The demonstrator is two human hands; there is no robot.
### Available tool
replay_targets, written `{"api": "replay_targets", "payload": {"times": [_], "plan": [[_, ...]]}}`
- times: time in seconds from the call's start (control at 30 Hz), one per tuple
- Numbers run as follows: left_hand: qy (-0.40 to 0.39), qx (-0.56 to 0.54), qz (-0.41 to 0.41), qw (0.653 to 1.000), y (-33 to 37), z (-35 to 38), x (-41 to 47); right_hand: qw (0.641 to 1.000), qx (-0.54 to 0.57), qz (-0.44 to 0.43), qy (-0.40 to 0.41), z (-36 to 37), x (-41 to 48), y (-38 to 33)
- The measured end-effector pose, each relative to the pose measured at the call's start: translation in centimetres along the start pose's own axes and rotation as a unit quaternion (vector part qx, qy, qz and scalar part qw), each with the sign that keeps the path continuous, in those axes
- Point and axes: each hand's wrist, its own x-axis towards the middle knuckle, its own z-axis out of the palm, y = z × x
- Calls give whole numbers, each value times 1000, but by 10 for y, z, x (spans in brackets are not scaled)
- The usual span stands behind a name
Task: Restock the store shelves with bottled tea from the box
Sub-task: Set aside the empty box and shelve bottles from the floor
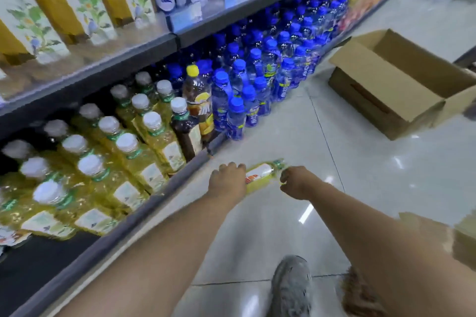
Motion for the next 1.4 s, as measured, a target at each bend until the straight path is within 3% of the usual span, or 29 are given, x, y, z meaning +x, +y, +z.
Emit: {"api": "replay_targets", "payload": {"times": [0.37,0.5,0.63,0.73,0.8,1.07,1.2,1.27,1.4], "plan": [[-67,-68,-36,995,30,144,171,994,77,63,-50,81,147,56],[-44,-52,-59,996,33,173,187,990,90,99,-51,98,166,61],[-30,-84,-75,993,26,176,164,946,234,222,-29,86,163,59],[-12,-131,-100,986,14,172,118,899,363,245,0,63,145,37],[8,-165,-108,980,3,163,81,887,400,229,-10,45,127,13],[131,-280,-152,939,-55,83,-93,918,382,84,-66,-15,14,-124],[177,-279,-222,917,-96,54,-176,959,277,-30,-51,-28,-52,-218],[195,-285,-260,902,-120,45,-211,981,167,-101,-23,-30,-89,-268],[198,-322,-316,870,-169,30,-268,976,9,-215,39,-23,-154,-358]]}}
